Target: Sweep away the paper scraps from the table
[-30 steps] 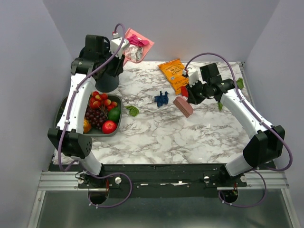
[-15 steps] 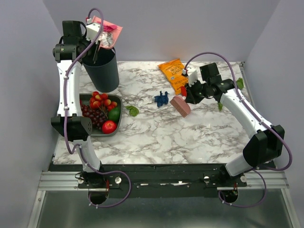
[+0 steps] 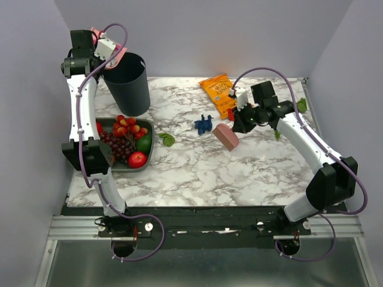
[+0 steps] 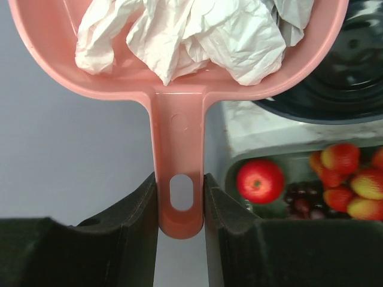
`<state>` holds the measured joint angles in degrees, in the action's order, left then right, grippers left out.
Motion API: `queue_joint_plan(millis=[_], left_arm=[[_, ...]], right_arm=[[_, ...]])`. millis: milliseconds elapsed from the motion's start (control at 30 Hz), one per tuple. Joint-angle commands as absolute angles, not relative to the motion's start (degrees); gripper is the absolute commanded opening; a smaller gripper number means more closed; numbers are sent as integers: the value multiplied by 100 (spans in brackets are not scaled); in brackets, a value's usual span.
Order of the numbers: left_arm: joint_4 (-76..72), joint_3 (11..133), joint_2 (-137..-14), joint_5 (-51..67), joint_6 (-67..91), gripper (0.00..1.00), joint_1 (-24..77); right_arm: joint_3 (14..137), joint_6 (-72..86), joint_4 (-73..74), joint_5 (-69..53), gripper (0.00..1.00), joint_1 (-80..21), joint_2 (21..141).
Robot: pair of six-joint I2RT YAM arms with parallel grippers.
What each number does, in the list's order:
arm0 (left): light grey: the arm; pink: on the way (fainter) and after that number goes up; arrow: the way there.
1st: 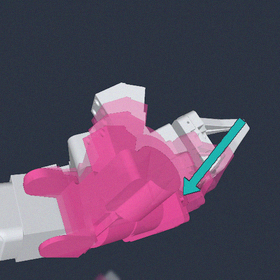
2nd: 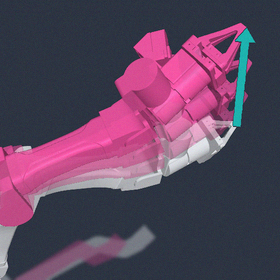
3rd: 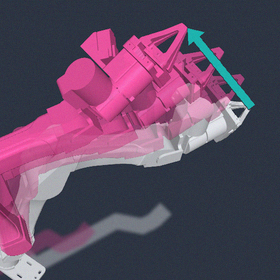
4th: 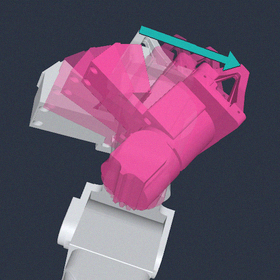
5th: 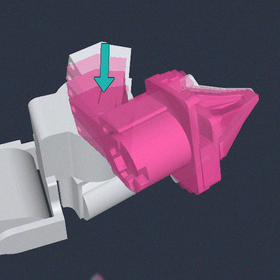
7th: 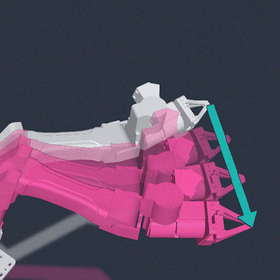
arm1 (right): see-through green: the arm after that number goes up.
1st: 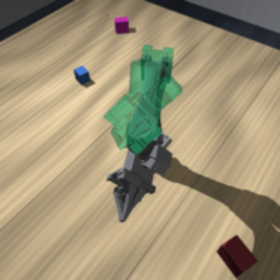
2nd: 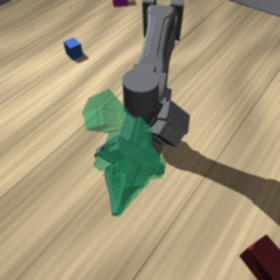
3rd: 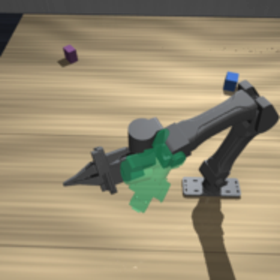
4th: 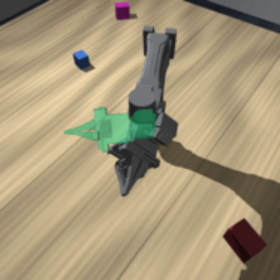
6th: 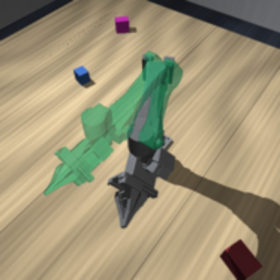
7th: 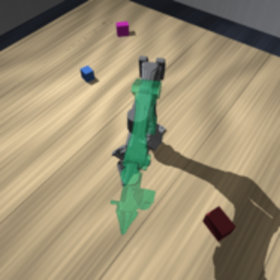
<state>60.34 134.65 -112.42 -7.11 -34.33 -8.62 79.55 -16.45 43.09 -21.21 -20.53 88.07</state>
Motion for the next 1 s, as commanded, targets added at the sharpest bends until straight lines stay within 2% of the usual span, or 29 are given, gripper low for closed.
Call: queue_joint_plan(millis=[0,367,667,800,967], left_arm=[[5239,13272,-11232,-1704,-4480,0,-896],[3589,12499,-10996,-2434,-6035,0,-774],[2032,10909,-10310,-2443,-7293,0,-563],[821,9812,-9915,-2259,-7988,0,-510],[238,9308,-9650,-2180,-8402,0,-484]], right_arm=[[7936,-1512,4184,-2364,0,-2039,8842],[7998,-1538,4157,-2355,1,-2048,8886],[7998,-1556,4148,-2355,1,-2039,8895],[7963,-1582,4148,-2338,1,-2039,8886],[7937,-1582,4140,-2347,1,-2039,8877]])
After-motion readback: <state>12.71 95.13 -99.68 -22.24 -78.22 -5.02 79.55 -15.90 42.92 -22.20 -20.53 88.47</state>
